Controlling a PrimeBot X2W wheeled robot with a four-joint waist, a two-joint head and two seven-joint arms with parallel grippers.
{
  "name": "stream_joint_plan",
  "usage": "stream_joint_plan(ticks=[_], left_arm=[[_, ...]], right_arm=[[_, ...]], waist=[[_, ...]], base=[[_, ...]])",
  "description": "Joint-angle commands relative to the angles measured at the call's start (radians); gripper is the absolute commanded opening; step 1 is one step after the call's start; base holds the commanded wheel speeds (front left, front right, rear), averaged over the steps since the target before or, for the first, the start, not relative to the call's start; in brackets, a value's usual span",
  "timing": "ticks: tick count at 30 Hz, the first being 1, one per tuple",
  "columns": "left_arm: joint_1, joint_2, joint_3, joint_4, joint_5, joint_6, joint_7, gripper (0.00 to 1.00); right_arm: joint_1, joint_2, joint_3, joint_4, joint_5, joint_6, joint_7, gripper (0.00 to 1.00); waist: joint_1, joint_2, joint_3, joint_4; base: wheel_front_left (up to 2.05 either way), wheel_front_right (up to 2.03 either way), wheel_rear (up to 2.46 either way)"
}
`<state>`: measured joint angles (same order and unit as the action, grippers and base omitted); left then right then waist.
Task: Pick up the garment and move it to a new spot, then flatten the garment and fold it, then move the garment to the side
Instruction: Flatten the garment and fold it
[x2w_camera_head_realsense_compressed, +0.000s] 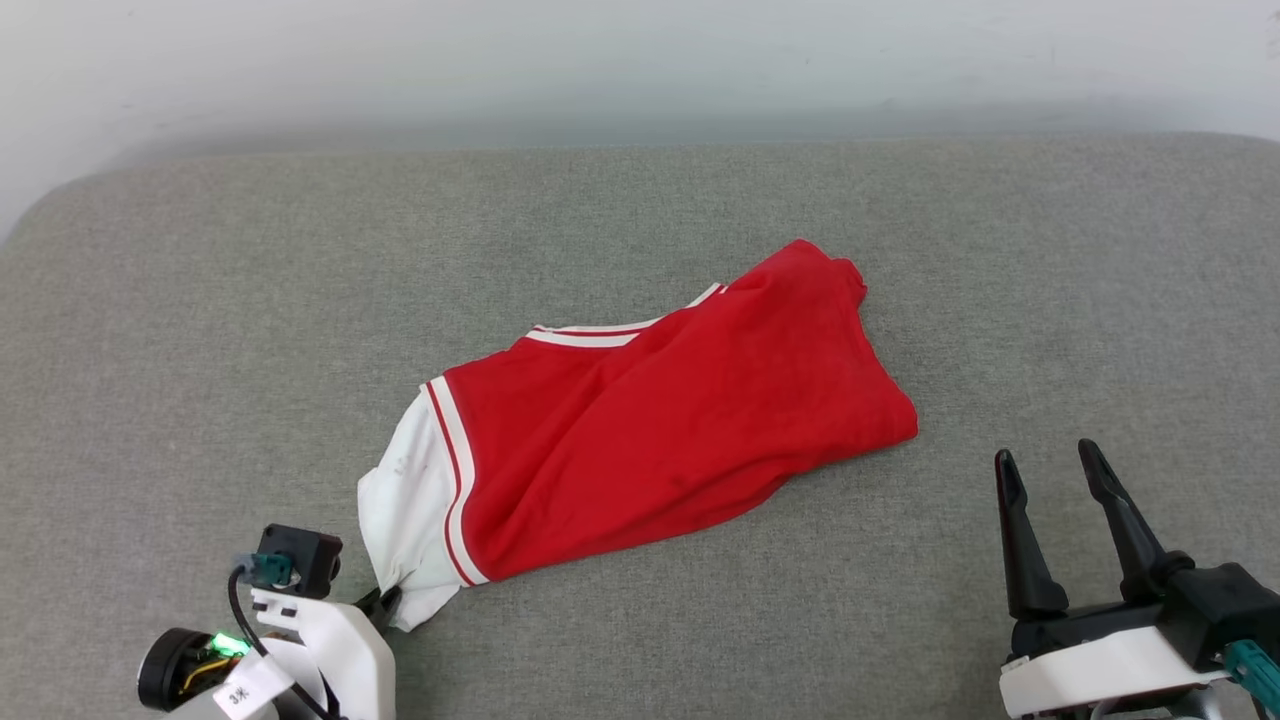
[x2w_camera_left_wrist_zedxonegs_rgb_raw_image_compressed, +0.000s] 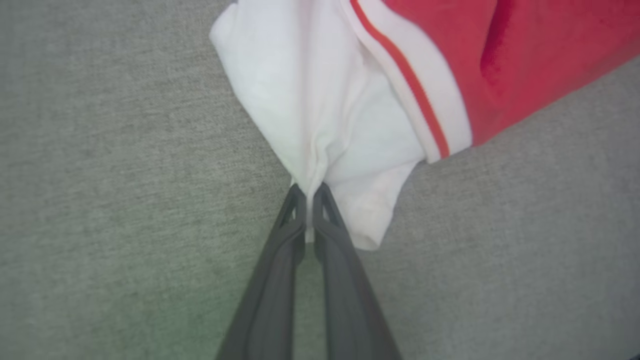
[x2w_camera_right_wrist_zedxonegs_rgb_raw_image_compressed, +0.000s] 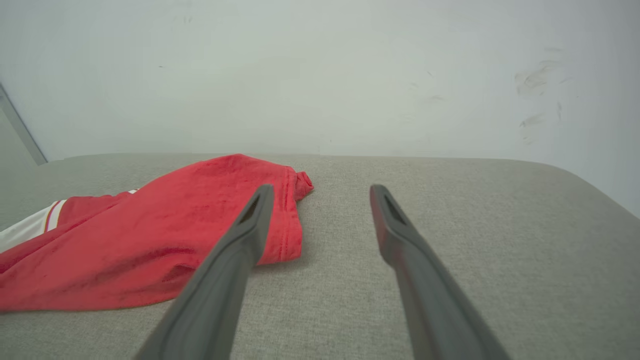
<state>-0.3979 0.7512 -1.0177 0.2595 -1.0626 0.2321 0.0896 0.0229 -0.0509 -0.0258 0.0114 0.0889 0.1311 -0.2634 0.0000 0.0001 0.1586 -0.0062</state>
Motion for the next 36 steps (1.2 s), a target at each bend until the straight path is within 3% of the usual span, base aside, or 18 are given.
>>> stream_joint_plan(ticks=[1, 2, 12, 18, 22, 23, 24, 28, 29, 36], left_arm=[[0.036, -0.012, -0.008, 0.012, -0.003, 0.006, -0.007, 0.27], [0.036, -0.018, -0.001, 0.014, 0.002, 0.014, -0.029, 1.00], [0.023, -0.089, 0.077, -0.006, 0.136, 0.163, -0.320, 1.00], [0.048, -0.140, 0.197, -0.088, 0.267, 0.265, -0.356, 1.00], [0.111, -0.191, 0.329, -0.158, 0.392, 0.298, -0.356, 1.00], [0.124, -0.208, 0.362, -0.177, 0.423, 0.300, -0.356, 1.00], [0.164, -0.253, 0.445, -0.215, 0.510, 0.301, -0.356, 1.00], [0.207, -0.319, 0.530, -0.248, 0.608, 0.283, -0.355, 1.00], [0.207, -0.319, 0.530, -0.248, 0.608, 0.283, -0.355, 1.00], [0.240, -0.440, 0.643, -0.267, 0.727, 0.210, -0.355, 1.00]], right_arm=[[0.010, 0.001, -0.002, 0.004, -0.001, -0.001, -0.002, 1.00], [0.009, 0.001, -0.004, 0.007, -0.004, -0.001, -0.002, 1.00], [-0.049, -0.024, -0.045, -0.026, -0.050, -0.001, -0.002, 1.00], [-0.154, -0.117, -0.050, -0.060, -0.039, -0.001, -0.002, 1.00], [-0.250, -0.203, -0.024, -0.047, -0.017, -0.001, -0.002, 1.00], [-0.276, -0.228, -0.011, -0.037, -0.006, -0.001, -0.002, 1.00], [-0.355, -0.306, 0.038, 0.014, 0.040, -0.001, -0.002, 1.00], [-0.487, -0.426, 0.165, 0.089, 0.146, -0.001, 0.082, 1.00], [-0.487, -0.426, 0.165, 0.089, 0.146, -0.001, 0.082, 1.00], [-0.698, -0.619, 0.474, 0.141, 0.437, -0.001, 0.459, 1.00]], waist=[[0.0000, -0.0001, -0.004, 0.002], [0.0000, -0.0001, -0.008, 0.005], [0.0000, -0.0001, -0.071, 0.031], [0.0000, -0.0001, -0.078, 0.057], [0.0000, -0.0001, -0.062, 0.078], [0.0000, -0.0001, -0.055, 0.083], [0.0000, -0.0001, -0.030, 0.102], [0.0000, -0.0001, 0.011, 0.128], [0.0000, -0.0001, 0.011, 0.128], [0.0000, -0.0001, 0.096, 0.172]], base=[[0.00, 0.00, 0.00], [0.00, 0.00, 0.00], [0.00, 0.00, 0.00], [0.00, 0.00, 0.00], [0.00, 0.00, 0.00], [0.00, 0.00, 0.00], [0.00, 0.00, 0.00], [0.00, 0.00, 0.00], [0.00, 0.00, 0.00], [0.00, 0.00, 0.00]])
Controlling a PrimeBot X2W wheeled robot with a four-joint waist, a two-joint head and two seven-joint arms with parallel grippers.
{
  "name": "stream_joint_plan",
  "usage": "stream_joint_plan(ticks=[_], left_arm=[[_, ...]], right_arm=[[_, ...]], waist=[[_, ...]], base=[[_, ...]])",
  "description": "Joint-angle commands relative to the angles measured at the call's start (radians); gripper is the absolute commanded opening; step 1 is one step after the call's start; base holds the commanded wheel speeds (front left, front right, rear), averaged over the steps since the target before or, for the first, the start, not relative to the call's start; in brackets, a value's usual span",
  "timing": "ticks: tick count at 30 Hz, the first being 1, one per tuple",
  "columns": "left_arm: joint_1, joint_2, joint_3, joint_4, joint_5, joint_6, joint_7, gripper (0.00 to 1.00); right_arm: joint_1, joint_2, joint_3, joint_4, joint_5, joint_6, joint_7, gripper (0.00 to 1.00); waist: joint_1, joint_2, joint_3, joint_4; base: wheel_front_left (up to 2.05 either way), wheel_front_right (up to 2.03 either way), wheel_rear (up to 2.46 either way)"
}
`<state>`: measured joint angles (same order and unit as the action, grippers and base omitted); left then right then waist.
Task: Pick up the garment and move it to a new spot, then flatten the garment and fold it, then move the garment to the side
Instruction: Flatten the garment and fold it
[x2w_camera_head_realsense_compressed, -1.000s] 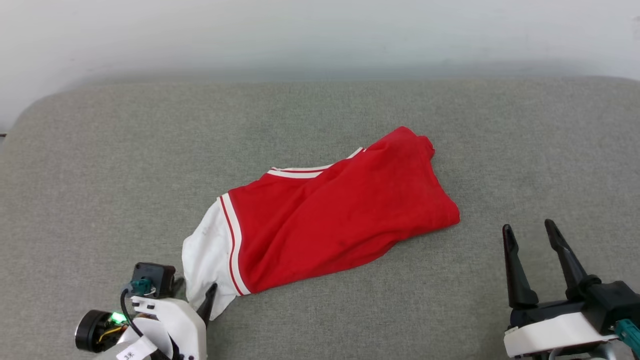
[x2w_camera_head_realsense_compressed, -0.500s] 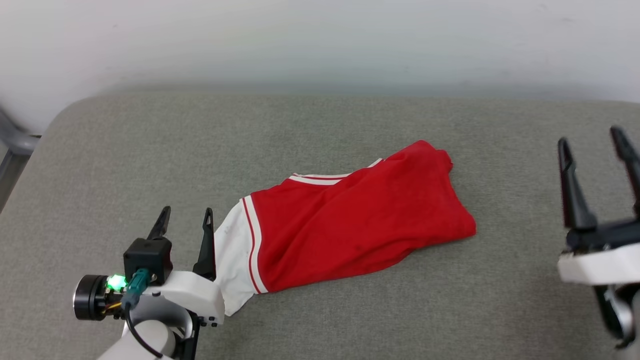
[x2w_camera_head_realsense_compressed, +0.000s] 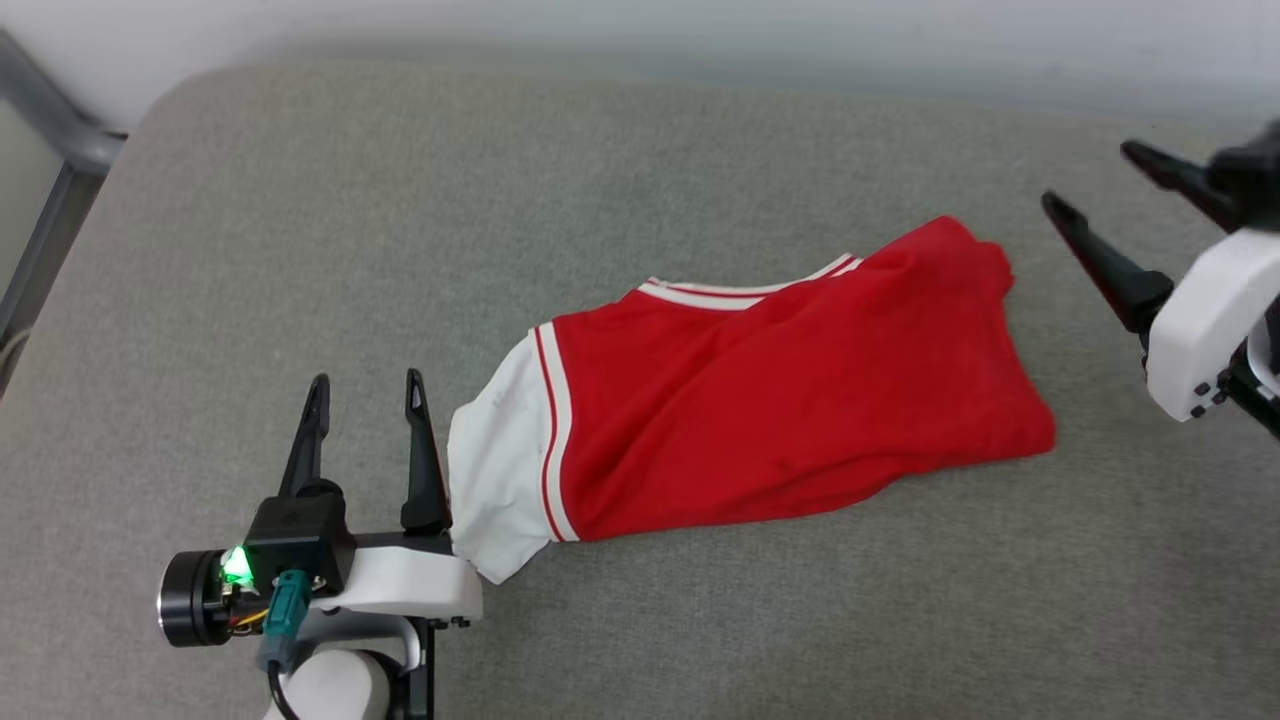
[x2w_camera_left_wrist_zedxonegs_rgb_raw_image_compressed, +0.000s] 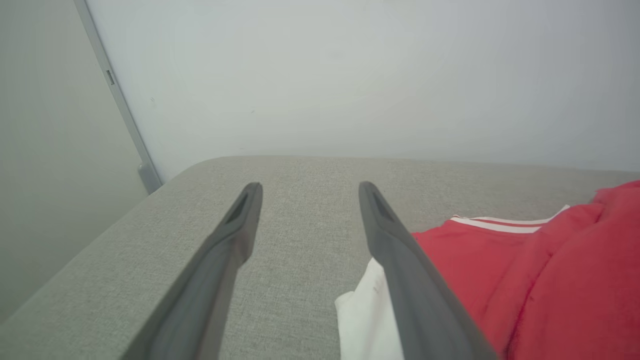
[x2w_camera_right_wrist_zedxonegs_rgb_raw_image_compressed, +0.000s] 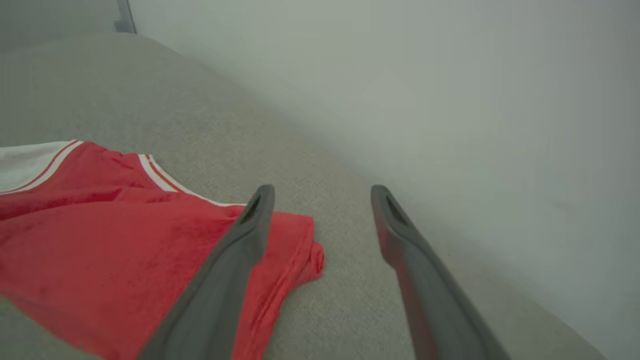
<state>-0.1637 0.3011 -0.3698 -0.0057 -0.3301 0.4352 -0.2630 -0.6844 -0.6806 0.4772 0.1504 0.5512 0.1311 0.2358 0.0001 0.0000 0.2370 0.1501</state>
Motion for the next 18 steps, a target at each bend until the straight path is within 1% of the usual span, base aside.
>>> stream_joint_plan(ticks=[1, 3, 6, 10, 13, 18], left_arm=[[0.007, -0.008, 0.008, -0.002, 0.010, -0.006, -0.002, 1.00], [0.009, -0.041, 0.029, 0.005, 0.036, -0.033, -0.002, 1.00], [0.002, -0.087, 0.062, 0.011, 0.072, -0.070, -0.002, 1.00], [-0.019, -0.144, 0.102, 0.014, 0.116, -0.118, -0.002, 1.00], [-0.032, -0.177, 0.129, 0.017, 0.142, -0.149, -0.002, 1.00], [-0.058, -0.217, 0.154, 0.026, 0.174, -0.194, -0.002, 1.00]], right_arm=[[-0.022, -0.016, 0.012, 0.003, 0.011, -0.001, 0.018, 1.00], [-0.073, -0.050, 0.085, 0.014, 0.078, -0.001, 0.137, 1.00], [-0.145, -0.083, 0.168, 0.043, 0.149, -0.001, 0.293, 1.00], [-0.228, -0.096, 0.252, 0.095, 0.194, -0.001, 0.429, 1.00], [-0.289, -0.074, 0.295, 0.154, 0.197, -0.001, 0.480, 1.00], [-0.329, -0.026, 0.356, 0.287, 0.186, -0.001, 0.491, 1.00]], waist=[[-0.0001, 0.0000, 0.030, 0.022], [-0.0001, 0.0000, 0.052, 0.034], [-0.0001, 0.0000, 0.083, 0.050], [-0.0001, 0.0000, 0.128, 0.072], [-0.0001, 0.0000, 0.162, 0.083], [-0.0001, 0.0000, 0.209, 0.108]], base=[[0.00, 0.00, 0.00], [0.00, 0.00, 0.00], [0.00, 0.00, 0.00], [0.00, 0.00, 0.00], [0.00, 0.00, 0.00], [0.00, 0.00, 0.00]])
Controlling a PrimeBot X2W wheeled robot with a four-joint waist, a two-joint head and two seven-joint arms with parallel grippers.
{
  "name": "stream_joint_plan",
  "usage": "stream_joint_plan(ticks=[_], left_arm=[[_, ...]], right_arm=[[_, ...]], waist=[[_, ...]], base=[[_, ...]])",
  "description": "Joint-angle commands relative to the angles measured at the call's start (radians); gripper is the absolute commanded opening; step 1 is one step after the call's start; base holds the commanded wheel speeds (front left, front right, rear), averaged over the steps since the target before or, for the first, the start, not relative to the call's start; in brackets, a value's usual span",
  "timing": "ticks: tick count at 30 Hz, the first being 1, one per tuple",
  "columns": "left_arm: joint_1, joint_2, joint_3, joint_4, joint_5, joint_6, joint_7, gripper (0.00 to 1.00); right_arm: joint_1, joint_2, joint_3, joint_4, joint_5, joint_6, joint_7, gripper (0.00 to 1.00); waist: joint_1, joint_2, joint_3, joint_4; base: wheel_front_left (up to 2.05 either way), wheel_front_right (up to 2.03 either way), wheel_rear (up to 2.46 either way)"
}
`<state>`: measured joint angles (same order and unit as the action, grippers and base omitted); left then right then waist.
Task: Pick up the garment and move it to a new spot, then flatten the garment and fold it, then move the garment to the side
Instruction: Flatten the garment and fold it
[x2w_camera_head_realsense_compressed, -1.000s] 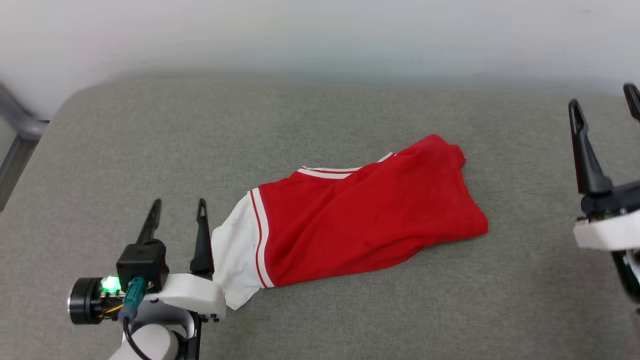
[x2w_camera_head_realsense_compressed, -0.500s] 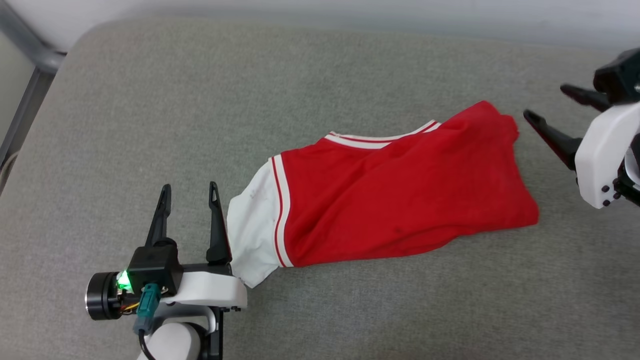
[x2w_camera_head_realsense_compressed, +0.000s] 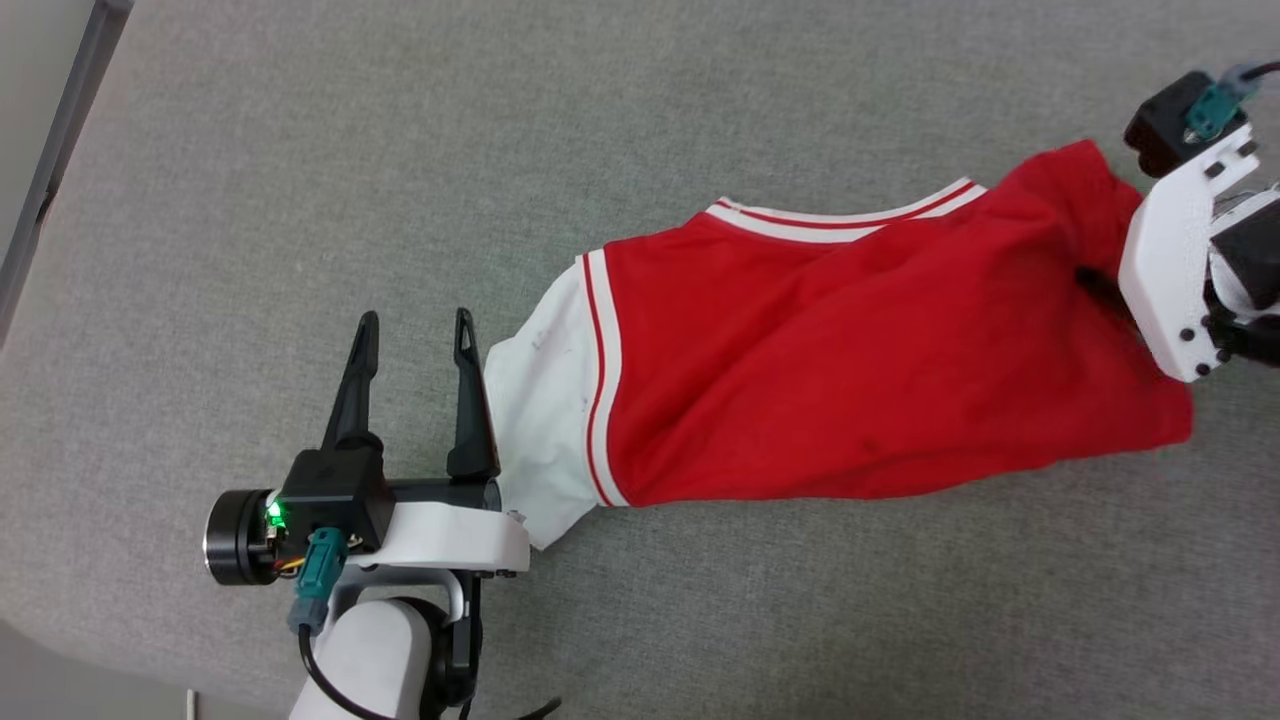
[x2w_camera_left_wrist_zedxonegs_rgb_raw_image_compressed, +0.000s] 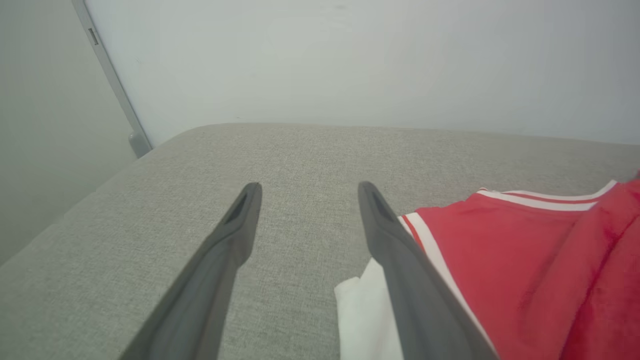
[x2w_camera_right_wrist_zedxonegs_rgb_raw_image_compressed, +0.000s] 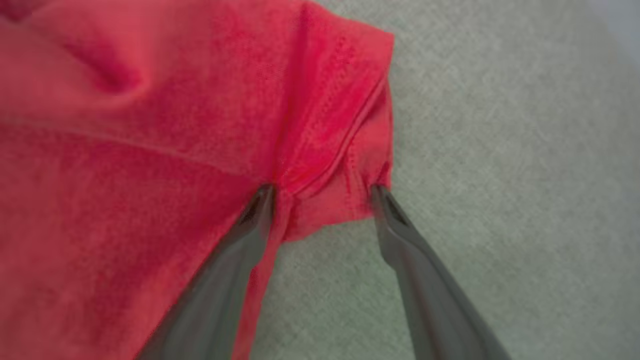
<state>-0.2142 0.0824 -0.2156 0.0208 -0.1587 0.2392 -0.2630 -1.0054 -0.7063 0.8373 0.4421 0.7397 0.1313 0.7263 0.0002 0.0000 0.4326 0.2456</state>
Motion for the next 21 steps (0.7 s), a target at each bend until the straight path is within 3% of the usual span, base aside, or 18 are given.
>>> stream_joint_plan(ticks=[1, 9, 11, 12, 15, 21], left_arm=[[-0.012, -0.004, 0.006, 0.000, 0.010, -0.004, -0.002, 1.00], [-0.004, -0.026, 0.041, 0.006, 0.034, -0.033, -0.002, 1.00], [0.004, -0.028, 0.052, 0.011, 0.038, -0.033, -0.003, 1.00], [0.008, -0.028, 0.057, 0.014, 0.040, -0.034, -0.003, 1.00], [0.024, -0.030, 0.070, 0.021, 0.048, -0.042, -0.003, 1.00], [0.064, -0.030, 0.090, 0.043, 0.065, -0.057, -0.003, 1.00]], right_arm=[[-0.013, 0.003, 0.019, 0.018, -0.013, -0.001, 0.003, 1.00], [0.065, 0.037, 0.158, 0.131, 0.050, 0.001, -0.028, 1.00], [0.052, 0.035, 0.167, 0.131, 0.059, 0.001, -0.069, 0.20], [0.043, 0.034, 0.170, 0.127, 0.065, 0.001, -0.092, 0.00], [0.003, 0.029, 0.127, 0.116, 0.107, 0.000, -0.194, 0.00], [-0.028, -0.033, 0.144, 0.032, 0.122, -0.001, -0.355, 0.00]], waist=[[-0.0002, 0.0000, 0.020, 0.017], [-0.0002, 0.0000, 0.025, 0.023], [-0.0002, 0.0000, 0.013, 0.015], [-0.0002, 0.0000, 0.006, 0.010], [-0.0002, 0.0000, -0.025, -0.009], [-0.0002, 0.0000, -0.114, -0.052]], base=[[0.00, 0.00, 0.00], [0.00, 0.00, 0.00], [0.00, 0.00, 0.00], [0.00, 0.00, 0.00], [0.00, 0.00, 0.00], [0.00, 0.00, 0.00]])
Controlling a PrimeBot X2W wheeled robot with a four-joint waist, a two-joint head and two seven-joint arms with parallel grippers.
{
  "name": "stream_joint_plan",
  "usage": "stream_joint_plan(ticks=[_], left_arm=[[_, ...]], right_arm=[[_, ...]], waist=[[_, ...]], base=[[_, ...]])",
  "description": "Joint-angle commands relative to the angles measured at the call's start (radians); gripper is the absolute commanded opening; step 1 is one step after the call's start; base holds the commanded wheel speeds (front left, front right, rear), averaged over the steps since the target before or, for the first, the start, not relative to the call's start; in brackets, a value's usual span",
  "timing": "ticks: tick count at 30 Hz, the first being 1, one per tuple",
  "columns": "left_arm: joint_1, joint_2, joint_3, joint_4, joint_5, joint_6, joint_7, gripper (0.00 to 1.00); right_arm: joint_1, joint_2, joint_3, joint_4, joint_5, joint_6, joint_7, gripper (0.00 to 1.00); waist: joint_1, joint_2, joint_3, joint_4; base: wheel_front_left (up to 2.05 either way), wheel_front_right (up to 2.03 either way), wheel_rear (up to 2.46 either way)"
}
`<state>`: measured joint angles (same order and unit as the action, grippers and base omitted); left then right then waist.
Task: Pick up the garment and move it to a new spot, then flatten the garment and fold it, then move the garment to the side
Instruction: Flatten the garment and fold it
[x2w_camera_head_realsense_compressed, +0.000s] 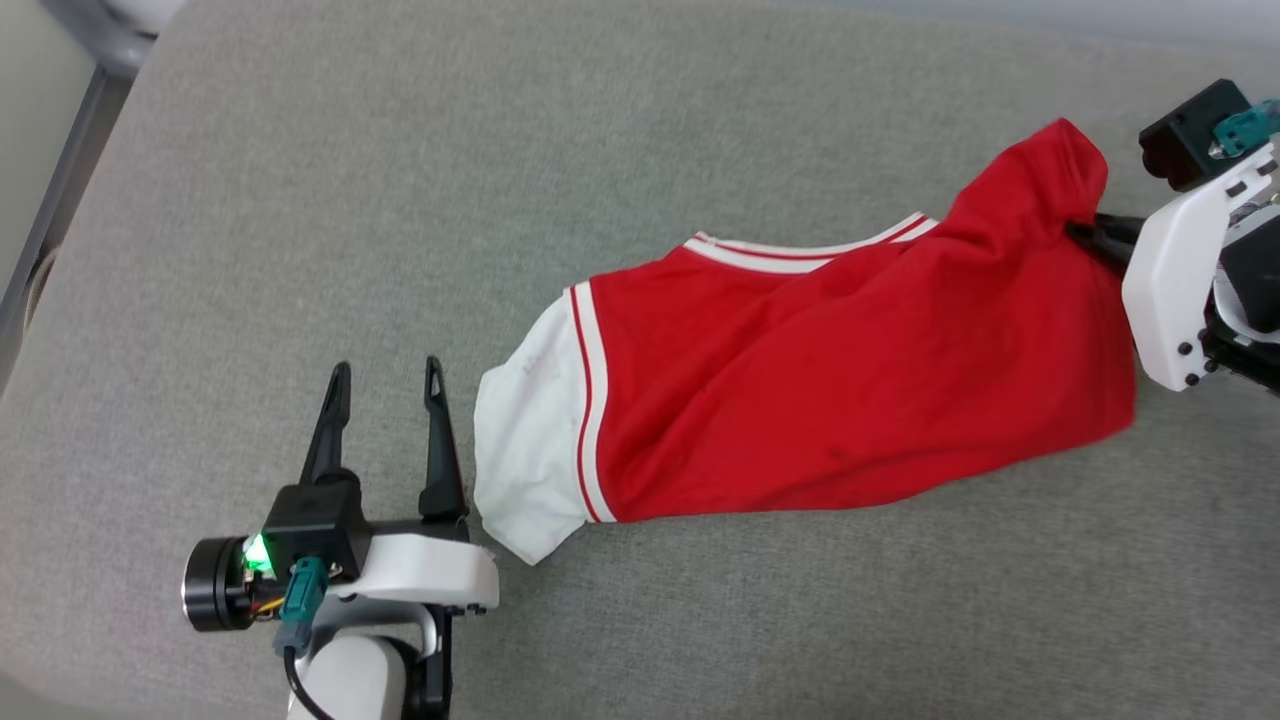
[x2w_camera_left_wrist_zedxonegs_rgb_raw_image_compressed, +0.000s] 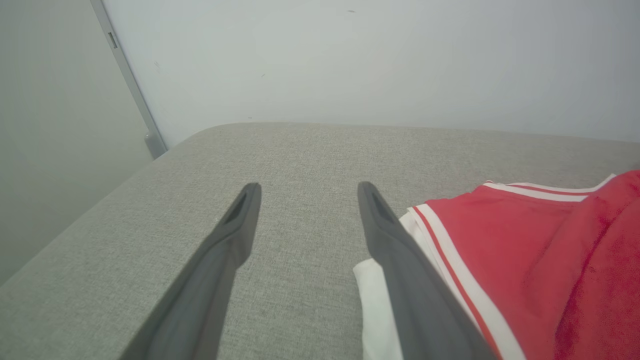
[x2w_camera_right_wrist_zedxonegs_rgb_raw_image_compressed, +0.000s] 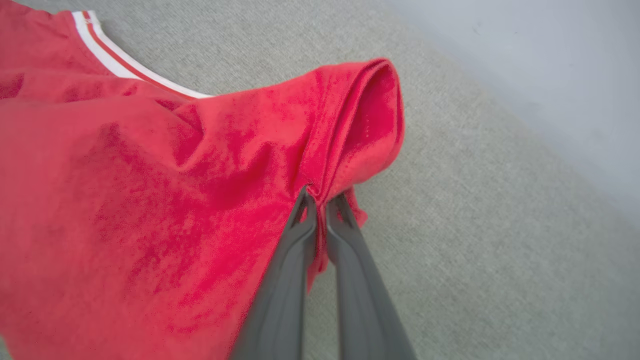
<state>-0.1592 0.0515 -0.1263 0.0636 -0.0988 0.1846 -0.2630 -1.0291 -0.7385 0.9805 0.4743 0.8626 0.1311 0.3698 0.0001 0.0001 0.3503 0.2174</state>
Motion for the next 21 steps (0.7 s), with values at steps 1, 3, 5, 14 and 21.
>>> stream_joint_plan(ticks=[1, 3, 5, 14, 21], left_arm=[[0.016, 0.000, 0.005, 0.004, 0.008, -0.005, -0.003, 1.00], [0.035, 0.000, 0.015, 0.011, 0.011, -0.008, -0.003, 1.00], [0.057, 0.000, 0.023, 0.015, 0.018, -0.013, -0.003, 1.00], [0.159, -0.001, 0.053, 0.030, 0.026, -0.015, -0.003, 1.00], [0.204, -0.001, 0.061, 0.052, 0.037, -0.025, -0.003, 1.00]], right_arm=[[0.000, -0.018, 0.005, -0.021, -0.001, -0.001, -0.025, 0.00], [0.022, -0.050, 0.001, -0.073, 0.015, -0.001, -0.078, 0.00], [0.056, -0.083, -0.012, -0.128, 0.032, -0.001, -0.119, 0.00], [0.384, -0.228, -0.118, -0.333, 0.081, -0.001, -0.178, 0.00], [0.750, -0.212, -0.249, -0.284, 0.110, -0.001, -0.183, 0.00]], waist=[[-0.0001, -0.0001, -0.048, -0.031], [-0.0001, -0.0001, -0.080, -0.047], [-0.0001, -0.0001, -0.112, -0.062], [-0.0001, -0.0001, -0.231, -0.127], [-0.0001, -0.0001, -0.282, -0.159]], base=[[0.00, 0.00, 0.00], [0.00, 0.00, 0.00], [0.00, 0.00, 0.00], [0.00, 0.00, 0.00], [0.00, 0.00, 0.00]])
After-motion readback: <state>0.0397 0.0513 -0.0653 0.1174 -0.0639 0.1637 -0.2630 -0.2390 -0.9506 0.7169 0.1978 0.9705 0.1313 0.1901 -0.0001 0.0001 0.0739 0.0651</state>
